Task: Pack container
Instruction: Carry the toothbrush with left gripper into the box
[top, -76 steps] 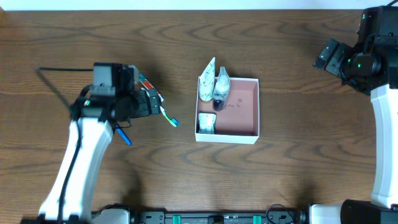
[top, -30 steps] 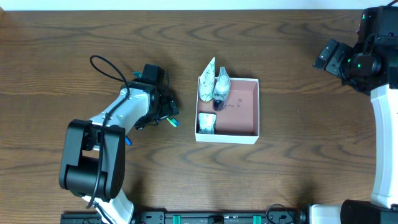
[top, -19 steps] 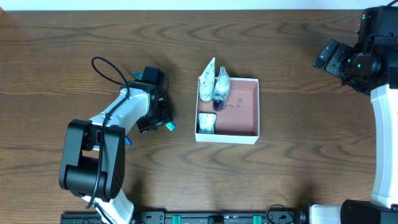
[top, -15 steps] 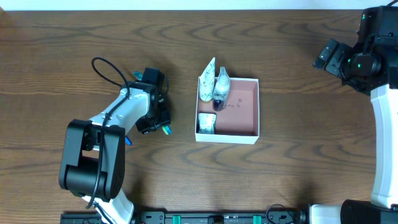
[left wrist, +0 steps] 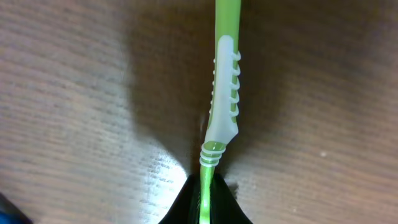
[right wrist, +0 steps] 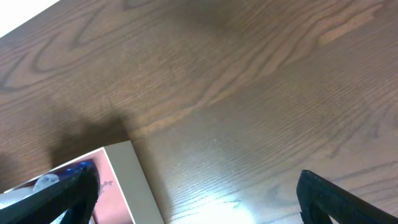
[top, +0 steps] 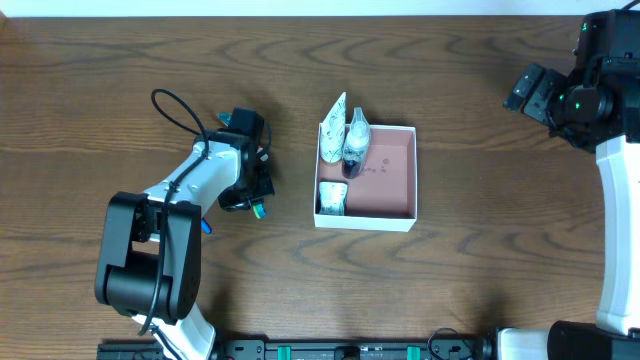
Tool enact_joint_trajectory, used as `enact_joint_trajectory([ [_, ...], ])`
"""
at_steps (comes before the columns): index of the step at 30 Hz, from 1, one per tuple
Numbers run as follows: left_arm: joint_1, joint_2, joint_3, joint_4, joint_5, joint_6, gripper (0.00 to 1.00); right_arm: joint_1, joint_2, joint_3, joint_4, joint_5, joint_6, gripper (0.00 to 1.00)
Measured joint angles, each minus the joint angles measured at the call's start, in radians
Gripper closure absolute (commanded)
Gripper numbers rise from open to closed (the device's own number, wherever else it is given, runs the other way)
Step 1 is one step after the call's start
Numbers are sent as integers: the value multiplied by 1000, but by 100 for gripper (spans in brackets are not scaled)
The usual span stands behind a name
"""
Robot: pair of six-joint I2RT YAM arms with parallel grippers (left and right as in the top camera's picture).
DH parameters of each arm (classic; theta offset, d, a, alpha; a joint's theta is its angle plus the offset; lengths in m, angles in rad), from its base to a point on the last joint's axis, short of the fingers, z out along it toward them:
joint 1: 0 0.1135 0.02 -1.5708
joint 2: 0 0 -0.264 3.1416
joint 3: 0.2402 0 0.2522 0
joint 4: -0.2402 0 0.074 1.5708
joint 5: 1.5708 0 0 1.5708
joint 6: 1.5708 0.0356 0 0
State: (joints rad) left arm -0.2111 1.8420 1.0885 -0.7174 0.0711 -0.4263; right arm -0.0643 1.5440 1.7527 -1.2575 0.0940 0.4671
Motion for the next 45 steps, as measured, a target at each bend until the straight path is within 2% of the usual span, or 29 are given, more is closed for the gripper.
enact_joint_trajectory([
  [6,0,-50,69,-128,0,49,94,0,0,0,0,0,0,1],
  [14,-22,-343,167,-258,2,77,94,0,0,0,0,0,0,1],
  [19,-143,-525,169,-233,27,86,94,0,0,0,0,0,0,1],
  [25,-396,-647,170,-100,42,87,95,0,0,0,0,0,0,1],
  [30,-595,-594,170,14,-2,60,94,0,0,0,0,0,0,1],
  [34,-669,-489,171,91,-51,23,94,0,0,0,0,0,0,1],
  [41,-729,-216,170,237,-123,-50,94,0,0,0,0,0,0,1],
  [45,-728,-124,170,299,-139,-72,94,0,0,0,0,0,0,1],
])
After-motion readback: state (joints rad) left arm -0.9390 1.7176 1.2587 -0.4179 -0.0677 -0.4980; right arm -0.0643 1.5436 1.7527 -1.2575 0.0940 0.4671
